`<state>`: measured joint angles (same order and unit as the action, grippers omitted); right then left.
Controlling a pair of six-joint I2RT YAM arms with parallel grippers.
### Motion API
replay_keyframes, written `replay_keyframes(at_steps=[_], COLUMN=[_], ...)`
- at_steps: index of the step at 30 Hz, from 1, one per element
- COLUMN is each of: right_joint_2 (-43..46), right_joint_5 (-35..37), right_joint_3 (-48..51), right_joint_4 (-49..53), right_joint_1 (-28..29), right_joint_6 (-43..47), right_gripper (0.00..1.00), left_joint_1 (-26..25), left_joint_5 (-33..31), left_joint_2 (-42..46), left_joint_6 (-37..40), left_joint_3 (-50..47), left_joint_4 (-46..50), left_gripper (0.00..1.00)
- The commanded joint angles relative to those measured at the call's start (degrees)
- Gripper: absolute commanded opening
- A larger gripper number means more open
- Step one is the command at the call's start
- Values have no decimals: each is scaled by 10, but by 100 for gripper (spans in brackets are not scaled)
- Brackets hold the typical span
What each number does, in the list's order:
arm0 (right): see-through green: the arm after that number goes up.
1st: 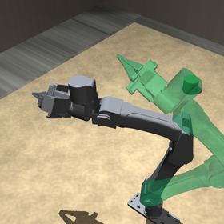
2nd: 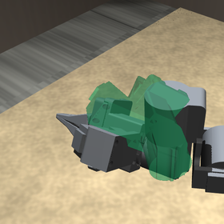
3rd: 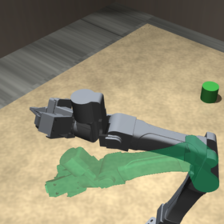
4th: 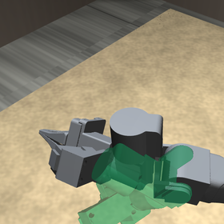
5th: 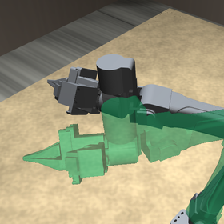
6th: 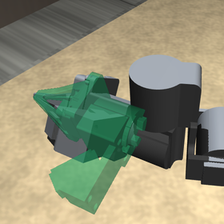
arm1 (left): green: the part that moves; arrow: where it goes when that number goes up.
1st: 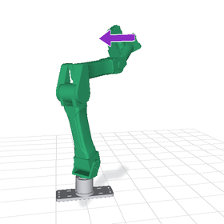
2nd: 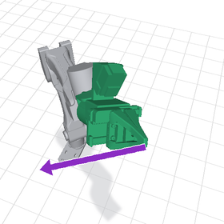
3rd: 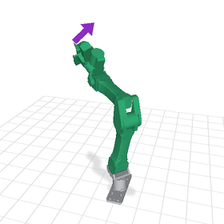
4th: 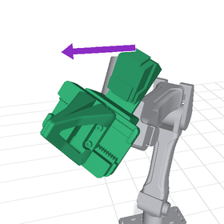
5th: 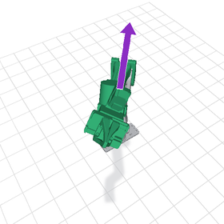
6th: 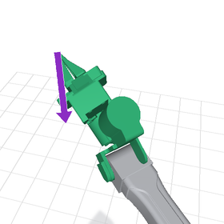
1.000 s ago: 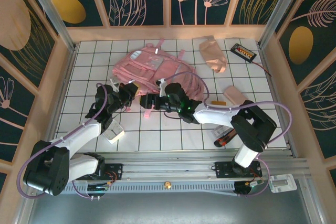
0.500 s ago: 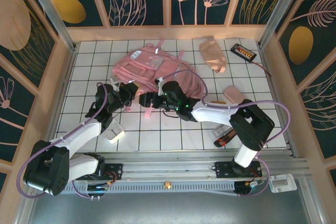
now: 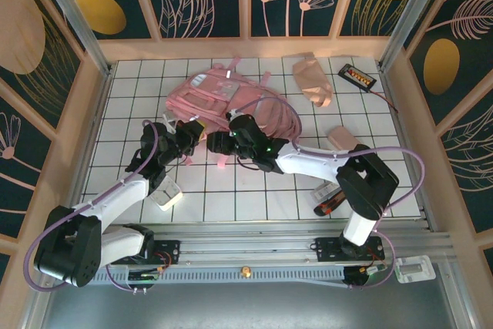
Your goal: Pack books, pencil case, and school supplies into a backpack
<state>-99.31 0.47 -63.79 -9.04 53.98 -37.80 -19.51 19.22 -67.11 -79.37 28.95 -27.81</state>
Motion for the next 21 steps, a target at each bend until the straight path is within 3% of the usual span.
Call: replay_keyframes(at_steps=[1, 9, 21], right_joint_2=[-29, -24, -25], right_joint_5=[114, 183, 187], right_joint_3=[-27, -52, -47], right_joint_4=[100, 156, 152], right_joint_1=[-12, 1, 0], right_joint_6=[14, 25, 24], right_gripper=[52, 51, 15], left_joint_1=[0, 0, 0], left_joint_5=[21, 23, 19], left_joint_2=[31, 28, 34], left_joint_6=[-17, -16, -14], left_joint_3=[35, 35, 31], left_joint_4=[-40, -42, -39], left_gripper=[0, 0, 0])
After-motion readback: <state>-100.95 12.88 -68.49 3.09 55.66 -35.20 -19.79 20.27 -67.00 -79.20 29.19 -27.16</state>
